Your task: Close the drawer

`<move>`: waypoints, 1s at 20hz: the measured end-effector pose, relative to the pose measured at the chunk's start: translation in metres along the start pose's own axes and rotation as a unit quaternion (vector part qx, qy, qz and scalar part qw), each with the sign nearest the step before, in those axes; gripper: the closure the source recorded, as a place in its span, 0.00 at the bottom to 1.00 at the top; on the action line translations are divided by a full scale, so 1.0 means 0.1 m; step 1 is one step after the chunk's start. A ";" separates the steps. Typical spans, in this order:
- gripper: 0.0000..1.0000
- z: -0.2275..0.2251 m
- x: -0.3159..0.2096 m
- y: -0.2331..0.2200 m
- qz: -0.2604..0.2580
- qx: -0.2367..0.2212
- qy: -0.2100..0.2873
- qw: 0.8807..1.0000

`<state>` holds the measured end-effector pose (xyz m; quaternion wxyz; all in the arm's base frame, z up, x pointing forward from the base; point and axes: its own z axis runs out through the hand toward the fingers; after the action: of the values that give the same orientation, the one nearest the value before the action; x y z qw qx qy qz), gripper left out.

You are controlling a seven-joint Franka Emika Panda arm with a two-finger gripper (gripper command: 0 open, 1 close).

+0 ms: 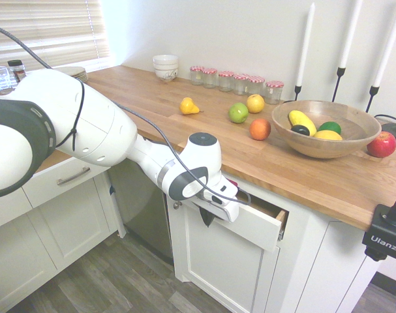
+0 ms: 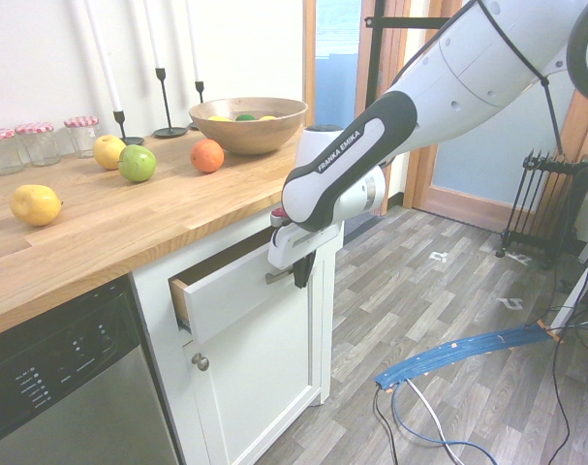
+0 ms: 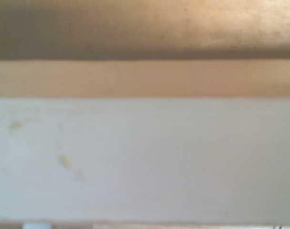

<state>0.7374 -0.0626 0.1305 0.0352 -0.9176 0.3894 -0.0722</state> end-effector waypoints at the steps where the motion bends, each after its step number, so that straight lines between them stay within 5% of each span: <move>1: 1.00 0.00 0.02 -0.04 0.000 -0.001 0.001 1.000; 20: 1.00 0.10 0.11 -0.09 0.007 -0.013 -0.007 1.000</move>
<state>0.7529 -0.0639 0.1227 0.0264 -0.9156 0.3967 -0.0601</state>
